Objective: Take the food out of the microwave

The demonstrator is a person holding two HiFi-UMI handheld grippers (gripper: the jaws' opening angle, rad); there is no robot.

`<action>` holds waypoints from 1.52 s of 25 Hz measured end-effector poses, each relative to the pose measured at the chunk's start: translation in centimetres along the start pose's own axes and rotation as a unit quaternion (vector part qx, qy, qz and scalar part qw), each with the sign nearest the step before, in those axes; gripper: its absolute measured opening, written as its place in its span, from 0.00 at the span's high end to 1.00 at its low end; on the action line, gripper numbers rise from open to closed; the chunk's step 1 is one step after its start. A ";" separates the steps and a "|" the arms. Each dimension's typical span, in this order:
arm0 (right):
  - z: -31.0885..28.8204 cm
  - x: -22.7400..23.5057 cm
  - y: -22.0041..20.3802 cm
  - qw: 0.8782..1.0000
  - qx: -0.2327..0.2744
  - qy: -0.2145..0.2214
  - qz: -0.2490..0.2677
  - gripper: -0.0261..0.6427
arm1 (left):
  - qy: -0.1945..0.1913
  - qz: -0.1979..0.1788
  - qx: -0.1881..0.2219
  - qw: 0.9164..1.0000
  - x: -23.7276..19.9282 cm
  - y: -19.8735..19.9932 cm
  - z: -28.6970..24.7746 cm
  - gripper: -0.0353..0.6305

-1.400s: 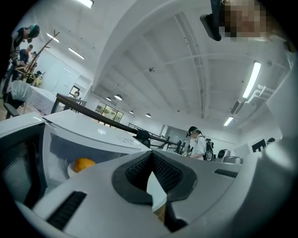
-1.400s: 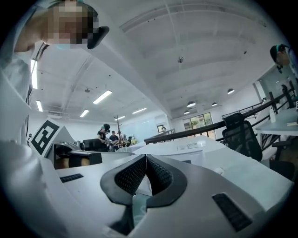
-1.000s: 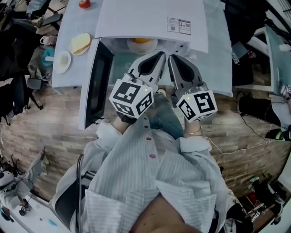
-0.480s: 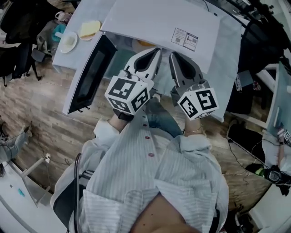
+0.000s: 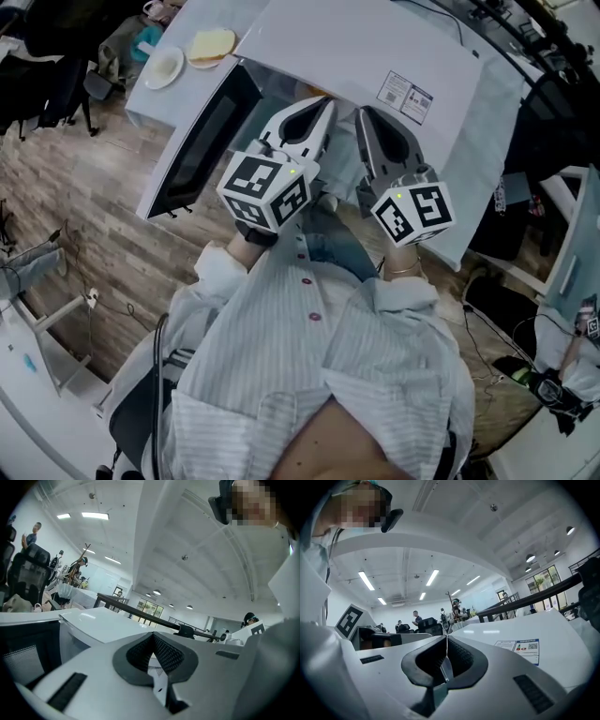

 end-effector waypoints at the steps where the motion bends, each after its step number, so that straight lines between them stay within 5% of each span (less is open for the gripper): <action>1: -0.2 0.0 0.0 1.000 0.001 -0.001 -0.001 0.91 | -0.001 0.001 0.000 1.000 -0.2 0.2 -0.1 0.94; 27: -2.8 -1.0 -2.4 0.998 0.006 -0.038 -0.043 0.91 | -0.059 0.055 -0.023 0.996 -4.7 -1.1 -0.6 0.93; 38: -3.0 -1.7 -5.4 0.996 -0.017 -0.040 -0.074 0.90 | -0.062 0.091 -0.053 0.993 -6.3 -3.6 0.2 0.80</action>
Point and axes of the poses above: the fingertips, and each gripper's own axes: z backward along the fingers, x to its right, y out of its top, the point moved 6 cm from there along z, backward along the fingers, and after that the axes turned 5 degrees about -z, right-handed, at the moved point
